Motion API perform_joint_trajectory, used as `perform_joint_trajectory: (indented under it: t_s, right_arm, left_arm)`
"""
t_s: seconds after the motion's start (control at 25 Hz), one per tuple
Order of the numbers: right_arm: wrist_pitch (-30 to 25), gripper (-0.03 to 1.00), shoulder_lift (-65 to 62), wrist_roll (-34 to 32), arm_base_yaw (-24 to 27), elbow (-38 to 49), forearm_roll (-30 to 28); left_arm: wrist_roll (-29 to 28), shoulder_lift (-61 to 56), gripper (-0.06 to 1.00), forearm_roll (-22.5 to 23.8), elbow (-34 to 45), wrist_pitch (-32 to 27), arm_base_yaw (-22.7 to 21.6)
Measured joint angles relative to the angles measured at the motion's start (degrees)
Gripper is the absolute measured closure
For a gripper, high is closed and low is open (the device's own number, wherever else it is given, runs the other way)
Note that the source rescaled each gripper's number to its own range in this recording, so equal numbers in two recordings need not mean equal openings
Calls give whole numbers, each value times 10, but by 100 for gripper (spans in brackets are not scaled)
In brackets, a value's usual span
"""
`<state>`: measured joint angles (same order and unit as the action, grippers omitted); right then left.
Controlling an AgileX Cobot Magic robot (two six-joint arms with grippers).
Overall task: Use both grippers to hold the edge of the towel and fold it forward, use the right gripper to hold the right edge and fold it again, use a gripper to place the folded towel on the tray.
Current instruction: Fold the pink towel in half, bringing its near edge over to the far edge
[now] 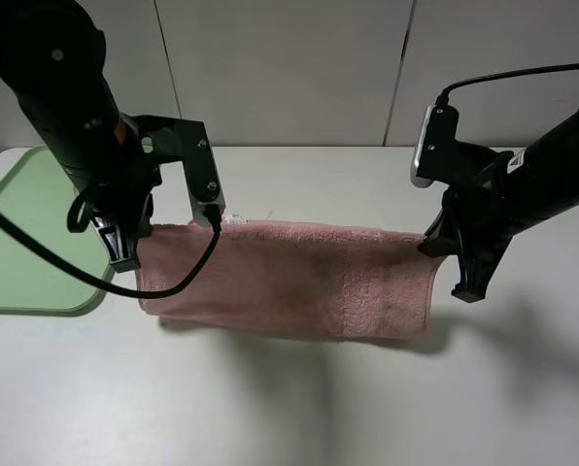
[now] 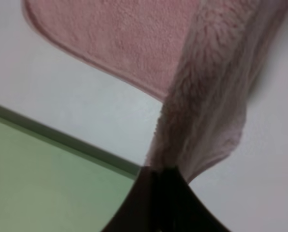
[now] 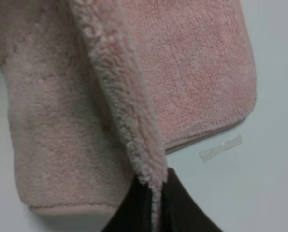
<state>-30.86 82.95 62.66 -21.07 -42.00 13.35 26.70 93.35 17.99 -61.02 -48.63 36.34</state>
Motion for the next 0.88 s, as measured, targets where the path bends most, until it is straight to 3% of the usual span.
perform_joint_trajectory:
  t_s: [0.56,0.88]
  right_arm:
    - [48,97,5,21,0,-1,-8]
    - [28,97,73,23,0,-64,-8]
  left_arm:
    - [-13,76,94,19,-41,17,-16]
    - [-14,80,94,26,-54,30,-36]
